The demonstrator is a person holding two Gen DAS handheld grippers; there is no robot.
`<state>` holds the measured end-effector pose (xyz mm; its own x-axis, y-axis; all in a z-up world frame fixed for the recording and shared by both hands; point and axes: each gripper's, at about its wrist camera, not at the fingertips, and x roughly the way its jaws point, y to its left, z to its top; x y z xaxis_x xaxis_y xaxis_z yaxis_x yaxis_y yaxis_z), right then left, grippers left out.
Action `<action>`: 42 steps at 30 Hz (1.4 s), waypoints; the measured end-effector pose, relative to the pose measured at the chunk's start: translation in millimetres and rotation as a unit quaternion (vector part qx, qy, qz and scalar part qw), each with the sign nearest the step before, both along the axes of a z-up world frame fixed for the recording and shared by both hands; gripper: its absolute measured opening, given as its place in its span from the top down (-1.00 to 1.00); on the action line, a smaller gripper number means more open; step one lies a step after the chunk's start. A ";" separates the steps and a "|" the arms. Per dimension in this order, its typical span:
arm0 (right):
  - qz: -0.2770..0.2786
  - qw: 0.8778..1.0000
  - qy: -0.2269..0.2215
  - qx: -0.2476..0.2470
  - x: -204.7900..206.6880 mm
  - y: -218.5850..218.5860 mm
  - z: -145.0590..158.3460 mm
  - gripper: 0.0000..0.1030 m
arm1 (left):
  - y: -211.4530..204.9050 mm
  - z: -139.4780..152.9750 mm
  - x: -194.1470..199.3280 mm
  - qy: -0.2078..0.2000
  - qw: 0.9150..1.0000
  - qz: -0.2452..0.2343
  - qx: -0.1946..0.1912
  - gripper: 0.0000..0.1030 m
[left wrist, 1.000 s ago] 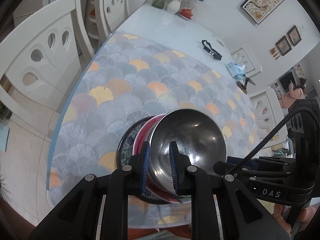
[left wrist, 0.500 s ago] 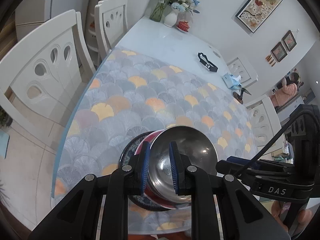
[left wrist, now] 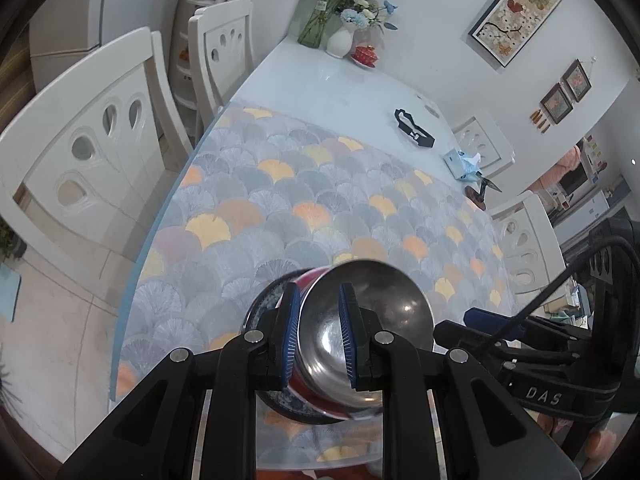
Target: Organize plates and bowls
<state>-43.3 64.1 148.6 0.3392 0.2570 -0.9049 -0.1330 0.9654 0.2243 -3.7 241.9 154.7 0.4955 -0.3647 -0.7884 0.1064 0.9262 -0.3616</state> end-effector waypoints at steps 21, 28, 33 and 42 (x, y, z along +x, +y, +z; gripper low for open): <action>-0.076 0.995 -0.040 -0.044 -2.9 -36.7 14.0 -0.32 | -39.6 50.5 27.1 -0.073 0.996 -0.040 -0.007 0.17; -0.102 0.993 -0.044 -0.042 1.9 -57.6 15.1 -0.32 | -35.0 52.0 26.7 -0.075 0.997 -0.012 -0.026 -0.24; -0.159 0.987 -0.026 -0.005 2.7 -80.9 6.5 -0.36 | -40.6 52.4 25.9 -0.080 0.997 -0.002 -0.016 -0.24; -0.203 0.978 -0.024 -0.043 -1.0 -111.8 -0.1 -0.36 | -81.3 42.2 20.6 -0.088 0.993 -0.023 0.072 -0.33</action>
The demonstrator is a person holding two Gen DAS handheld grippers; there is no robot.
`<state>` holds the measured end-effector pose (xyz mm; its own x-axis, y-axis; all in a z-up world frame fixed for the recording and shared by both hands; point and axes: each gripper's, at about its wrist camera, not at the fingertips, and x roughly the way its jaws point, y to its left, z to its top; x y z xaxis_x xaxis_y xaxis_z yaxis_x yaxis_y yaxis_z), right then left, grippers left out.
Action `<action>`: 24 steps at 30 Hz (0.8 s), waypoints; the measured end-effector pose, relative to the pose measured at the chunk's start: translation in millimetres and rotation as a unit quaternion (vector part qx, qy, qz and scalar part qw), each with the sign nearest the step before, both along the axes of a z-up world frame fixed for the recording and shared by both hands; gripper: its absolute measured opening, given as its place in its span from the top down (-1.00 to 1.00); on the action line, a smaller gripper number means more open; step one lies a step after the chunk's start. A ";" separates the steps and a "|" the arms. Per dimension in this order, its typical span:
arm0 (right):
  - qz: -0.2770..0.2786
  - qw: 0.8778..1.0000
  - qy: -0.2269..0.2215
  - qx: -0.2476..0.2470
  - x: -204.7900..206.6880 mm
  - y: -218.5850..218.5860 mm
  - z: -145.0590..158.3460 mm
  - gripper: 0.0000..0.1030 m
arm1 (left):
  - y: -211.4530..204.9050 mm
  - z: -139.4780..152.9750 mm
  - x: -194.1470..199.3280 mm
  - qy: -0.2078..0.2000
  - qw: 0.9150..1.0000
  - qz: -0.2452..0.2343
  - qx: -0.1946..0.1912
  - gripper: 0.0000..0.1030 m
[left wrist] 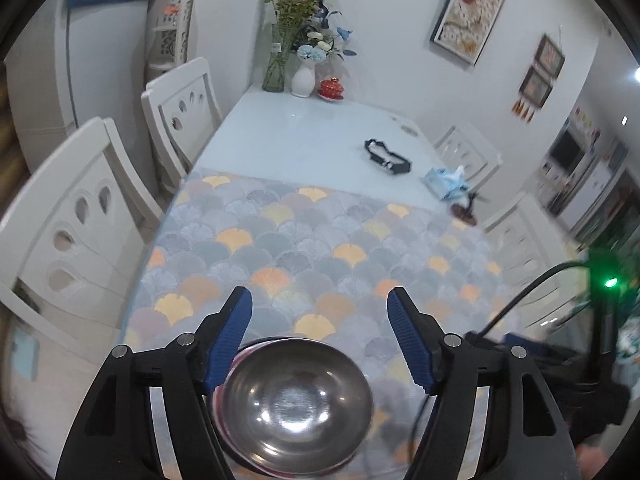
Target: Organize plates and bowls
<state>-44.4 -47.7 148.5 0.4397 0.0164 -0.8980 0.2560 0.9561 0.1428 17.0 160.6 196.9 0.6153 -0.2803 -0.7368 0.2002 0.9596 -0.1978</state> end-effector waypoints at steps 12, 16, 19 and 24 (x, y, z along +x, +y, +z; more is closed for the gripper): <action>0.003 1.000 0.013 0.000 -3.3 -2.5 -7.9 -0.36 | -17.4 3.7 -2.0 -0.045 0.992 0.022 0.114 -0.56; 0.009 1.000 0.009 -0.001 -2.3 1.7 -7.3 -0.36 | -16.3 4.6 -3.7 -0.045 0.991 0.026 0.125 -0.56; 0.015 1.000 0.007 -0.007 -2.0 6.1 -6.3 -0.36 | -12.8 5.3 -4.5 -0.041 0.992 0.029 0.114 -0.56; 0.027 0.999 -0.004 -0.035 -4.0 13.5 -1.0 -0.36 | -14.2 5.8 -8.3 -0.057 0.985 0.052 0.157 -0.56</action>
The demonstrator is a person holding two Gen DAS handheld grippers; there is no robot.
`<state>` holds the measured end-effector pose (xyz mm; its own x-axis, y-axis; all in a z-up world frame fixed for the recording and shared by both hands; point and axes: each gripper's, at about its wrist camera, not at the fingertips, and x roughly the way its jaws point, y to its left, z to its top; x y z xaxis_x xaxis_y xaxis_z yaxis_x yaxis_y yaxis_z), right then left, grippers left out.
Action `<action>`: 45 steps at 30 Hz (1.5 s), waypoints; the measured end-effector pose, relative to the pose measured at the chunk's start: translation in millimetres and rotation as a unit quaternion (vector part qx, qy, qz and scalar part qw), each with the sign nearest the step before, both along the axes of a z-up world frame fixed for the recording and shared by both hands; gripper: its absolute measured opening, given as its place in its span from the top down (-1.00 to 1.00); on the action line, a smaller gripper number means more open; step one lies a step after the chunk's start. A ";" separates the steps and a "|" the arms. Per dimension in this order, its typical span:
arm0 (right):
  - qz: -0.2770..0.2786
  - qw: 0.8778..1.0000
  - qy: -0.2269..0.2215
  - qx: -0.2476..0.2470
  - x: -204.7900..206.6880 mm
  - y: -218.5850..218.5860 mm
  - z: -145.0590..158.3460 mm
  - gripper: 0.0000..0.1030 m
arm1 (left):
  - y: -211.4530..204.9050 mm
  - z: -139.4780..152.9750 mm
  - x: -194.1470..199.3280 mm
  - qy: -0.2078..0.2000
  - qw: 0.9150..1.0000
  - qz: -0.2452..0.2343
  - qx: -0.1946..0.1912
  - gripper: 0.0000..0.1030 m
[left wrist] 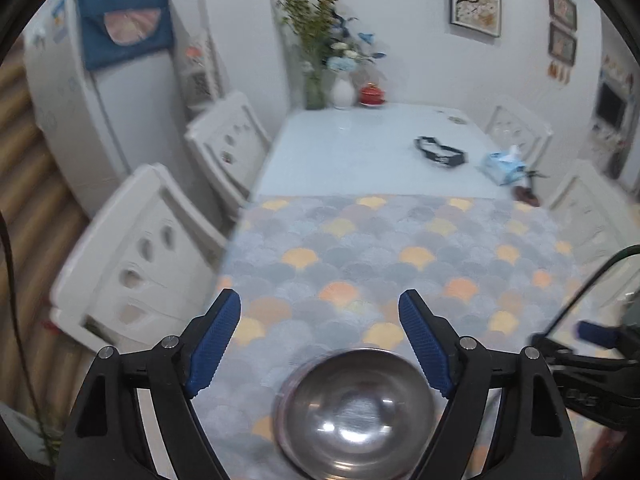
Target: Organize plates and bowls
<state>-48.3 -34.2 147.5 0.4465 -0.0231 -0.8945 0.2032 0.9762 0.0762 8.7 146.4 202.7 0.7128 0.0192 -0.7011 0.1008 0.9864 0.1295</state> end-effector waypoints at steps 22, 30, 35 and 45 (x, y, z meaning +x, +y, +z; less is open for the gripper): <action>0.002 0.998 -0.028 -0.055 -5.7 9.6 11.3 -0.53 | -4.8 -5.5 -9.2 0.014 0.999 -0.042 -0.019 -0.57; 0.004 0.999 -0.026 -0.047 -6.1 16.4 10.3 -0.53 | -2.2 -8.6 -7.9 0.022 0.998 -0.048 -0.021 -0.57; -0.003 1.000 -0.016 -0.010 -7.1 17.4 3.7 -0.53 | -3.1 -11.4 -6.2 0.028 0.999 -0.042 -0.014 -0.58; 0.003 1.000 -0.005 -0.017 -6.0 23.7 1.8 -0.54 | 1.9 -15.0 -2.6 0.037 0.998 -0.039 -0.023 -0.58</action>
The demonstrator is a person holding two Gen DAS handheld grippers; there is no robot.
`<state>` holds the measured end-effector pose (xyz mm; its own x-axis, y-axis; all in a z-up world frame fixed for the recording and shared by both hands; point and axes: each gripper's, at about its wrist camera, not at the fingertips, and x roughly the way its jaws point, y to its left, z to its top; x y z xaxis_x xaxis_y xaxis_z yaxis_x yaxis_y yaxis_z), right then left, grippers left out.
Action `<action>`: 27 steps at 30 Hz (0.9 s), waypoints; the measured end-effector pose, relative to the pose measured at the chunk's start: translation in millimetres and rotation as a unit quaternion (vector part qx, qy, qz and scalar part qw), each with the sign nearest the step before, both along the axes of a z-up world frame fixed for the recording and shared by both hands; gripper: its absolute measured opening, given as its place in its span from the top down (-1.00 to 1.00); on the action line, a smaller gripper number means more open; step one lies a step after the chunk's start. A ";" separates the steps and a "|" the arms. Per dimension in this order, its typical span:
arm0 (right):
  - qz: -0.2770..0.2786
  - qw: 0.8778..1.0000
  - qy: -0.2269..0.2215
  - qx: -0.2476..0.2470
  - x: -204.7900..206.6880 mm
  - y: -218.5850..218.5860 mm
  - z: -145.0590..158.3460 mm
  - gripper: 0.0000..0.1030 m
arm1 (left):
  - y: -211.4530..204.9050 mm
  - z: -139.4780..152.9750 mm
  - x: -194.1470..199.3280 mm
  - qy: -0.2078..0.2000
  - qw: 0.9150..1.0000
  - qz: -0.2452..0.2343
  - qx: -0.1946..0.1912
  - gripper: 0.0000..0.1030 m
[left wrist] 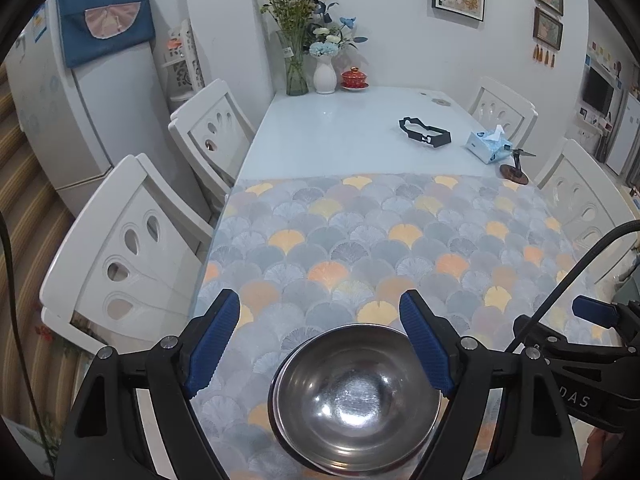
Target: Organize plates and bowls
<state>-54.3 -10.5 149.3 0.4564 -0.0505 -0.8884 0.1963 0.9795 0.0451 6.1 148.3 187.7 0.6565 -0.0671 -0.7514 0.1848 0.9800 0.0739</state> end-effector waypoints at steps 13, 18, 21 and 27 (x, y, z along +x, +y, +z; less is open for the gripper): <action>-0.001 1.000 0.009 0.001 2.0 -2.4 -3.6 -0.56 | -3.0 -2.7 1.3 0.010 1.000 -0.009 -0.006 -0.58; 0.008 1.000 0.006 -0.016 1.6 2.5 -3.2 -0.56 | -0.8 -4.3 3.7 0.020 1.000 -0.005 -0.012 -0.57; 0.013 1.000 0.007 -0.015 1.9 4.5 -3.4 -0.56 | -0.1 -5.5 3.4 0.019 1.000 -0.005 -0.007 -0.57; 0.014 1.000 0.008 -0.014 2.2 4.8 -4.3 -0.56 | -1.3 -5.7 1.8 0.020 1.000 -0.009 -0.007 -0.57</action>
